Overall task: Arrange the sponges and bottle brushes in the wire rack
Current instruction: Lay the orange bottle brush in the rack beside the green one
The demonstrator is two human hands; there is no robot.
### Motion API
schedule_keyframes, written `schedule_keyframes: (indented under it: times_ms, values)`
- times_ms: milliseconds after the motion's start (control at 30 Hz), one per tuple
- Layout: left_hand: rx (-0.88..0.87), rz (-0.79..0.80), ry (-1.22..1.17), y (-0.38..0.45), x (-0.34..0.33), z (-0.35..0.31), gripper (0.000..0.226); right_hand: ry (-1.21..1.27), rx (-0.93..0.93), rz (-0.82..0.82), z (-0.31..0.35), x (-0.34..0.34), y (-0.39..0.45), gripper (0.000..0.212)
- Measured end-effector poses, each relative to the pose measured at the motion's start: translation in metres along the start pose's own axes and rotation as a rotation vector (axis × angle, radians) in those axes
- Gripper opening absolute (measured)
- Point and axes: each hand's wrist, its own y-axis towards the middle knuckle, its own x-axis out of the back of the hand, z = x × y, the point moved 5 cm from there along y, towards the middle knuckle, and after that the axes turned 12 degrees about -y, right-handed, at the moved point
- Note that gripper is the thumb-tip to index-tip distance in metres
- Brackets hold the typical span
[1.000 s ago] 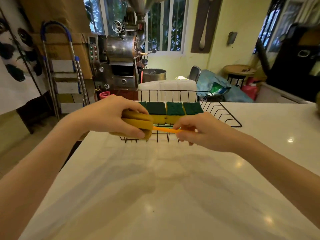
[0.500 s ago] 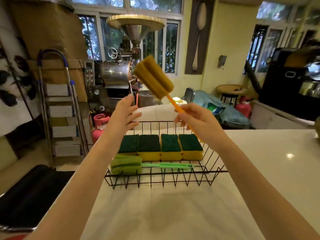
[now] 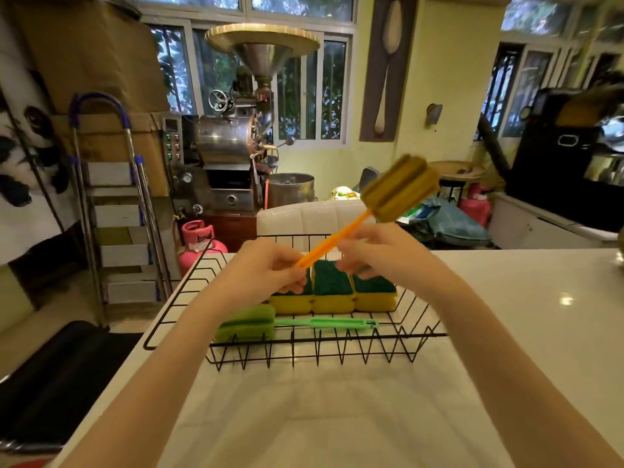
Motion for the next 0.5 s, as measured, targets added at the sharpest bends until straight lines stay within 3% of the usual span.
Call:
schedule_keyframes:
  times_ms: [67, 100, 200, 300, 400, 500]
  values:
    - [0.055, 0.124, 0.185, -0.002, 0.004, 0.010, 0.018, -0.342, 0.035, 0.213, -0.005, 0.009, -0.013, 0.026]
    - [0.090, 0.180, 0.249, -0.003, 0.005, 0.016, 0.019, -0.380, 0.063, 0.251, -0.006, 0.015, -0.019, 0.026]
    - [0.165, 0.295, 0.297, -0.006, 0.001, 0.025, 0.022, -0.231, 0.129, 0.200, -0.005, 0.031, -0.024, 0.040]
    - [0.150, 0.308, 0.284, -0.005, -0.001, 0.022, 0.020, -0.464, 0.089, 0.270, -0.026, 0.025, -0.015, 0.063]
    - [0.135, 0.307, 0.290, -0.005, 0.003, 0.021, 0.018, -0.507, -0.033, 0.412, -0.049, 0.013, -0.010, 0.055]
    - [0.135, 0.345, 0.366, -0.007, 0.002, 0.025, 0.016, -0.462, -0.042, 0.432, -0.053, 0.007, -0.008, 0.044]
